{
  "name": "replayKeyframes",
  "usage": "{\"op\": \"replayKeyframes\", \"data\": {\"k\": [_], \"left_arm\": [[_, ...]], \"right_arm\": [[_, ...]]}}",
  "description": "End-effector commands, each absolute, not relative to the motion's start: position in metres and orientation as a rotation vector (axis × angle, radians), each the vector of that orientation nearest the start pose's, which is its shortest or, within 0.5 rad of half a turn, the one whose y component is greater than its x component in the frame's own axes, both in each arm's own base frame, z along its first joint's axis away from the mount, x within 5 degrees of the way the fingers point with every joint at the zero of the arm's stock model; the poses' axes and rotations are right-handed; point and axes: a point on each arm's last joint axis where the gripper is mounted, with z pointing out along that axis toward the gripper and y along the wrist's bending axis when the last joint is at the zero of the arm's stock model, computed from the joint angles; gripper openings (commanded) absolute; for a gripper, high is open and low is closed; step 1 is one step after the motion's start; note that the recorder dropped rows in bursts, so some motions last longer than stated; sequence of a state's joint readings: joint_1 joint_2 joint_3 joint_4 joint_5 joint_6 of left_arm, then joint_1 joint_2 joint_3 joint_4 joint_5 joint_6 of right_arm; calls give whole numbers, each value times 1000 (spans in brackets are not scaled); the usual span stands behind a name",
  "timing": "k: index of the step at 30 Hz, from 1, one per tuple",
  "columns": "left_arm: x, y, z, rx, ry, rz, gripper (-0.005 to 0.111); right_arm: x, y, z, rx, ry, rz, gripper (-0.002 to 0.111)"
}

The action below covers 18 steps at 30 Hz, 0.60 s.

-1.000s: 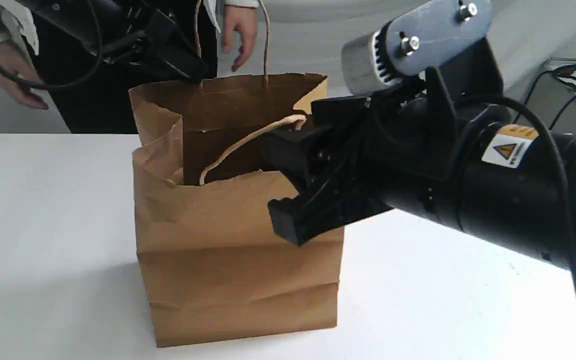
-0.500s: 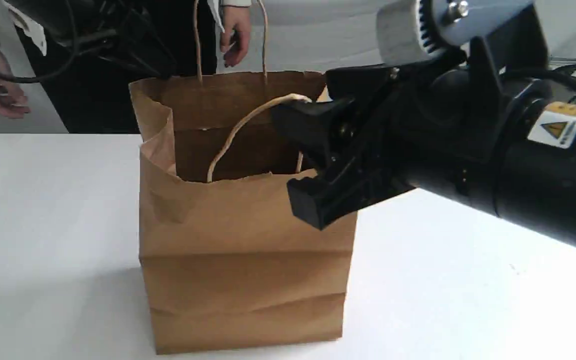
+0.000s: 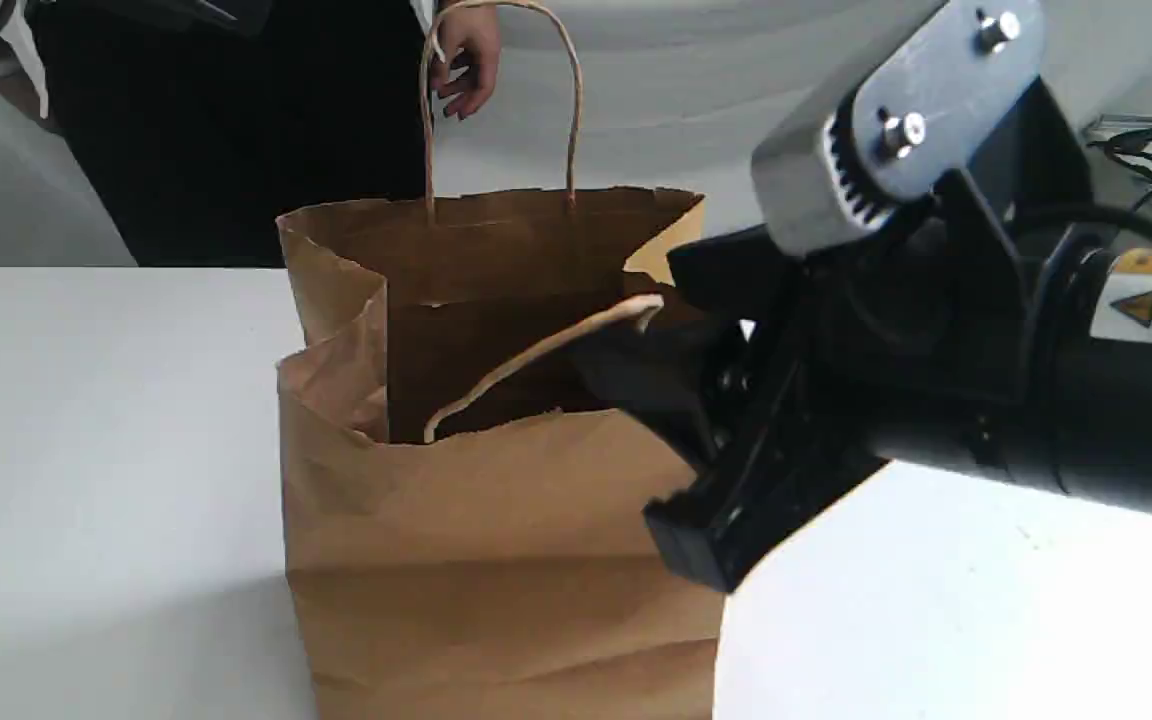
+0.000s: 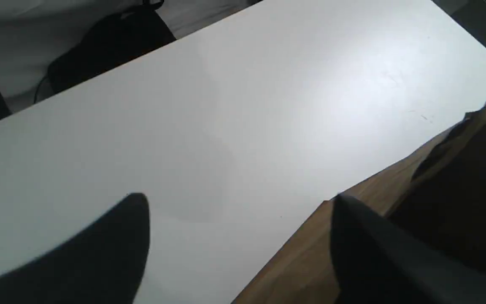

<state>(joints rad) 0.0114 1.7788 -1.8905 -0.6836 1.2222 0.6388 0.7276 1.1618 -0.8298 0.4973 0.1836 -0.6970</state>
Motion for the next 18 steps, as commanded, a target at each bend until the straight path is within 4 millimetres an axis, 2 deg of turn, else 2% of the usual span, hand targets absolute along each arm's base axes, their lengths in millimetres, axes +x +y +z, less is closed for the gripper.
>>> {"op": "replayKeyframes", "data": {"k": [1,5,10,16,18], "left_arm": [[372,-50,416,661,2229,-598,63],[369,-50,421,663,2217,-592,63],[362,-49,426,663,2208,-584,63],[343,-47,424,697,2232,-531,63],[333,-47,423,705,2238,-532,63]], "right_arm": [[180,172,314,-1051,1809,404,60],[180,172,314,-1035,1821,416,62],[176,167,326,-1019,1764,399,62],[158,149,345,-977,1730,385,61],[149,141,349,-970,1761,394,54]]}}
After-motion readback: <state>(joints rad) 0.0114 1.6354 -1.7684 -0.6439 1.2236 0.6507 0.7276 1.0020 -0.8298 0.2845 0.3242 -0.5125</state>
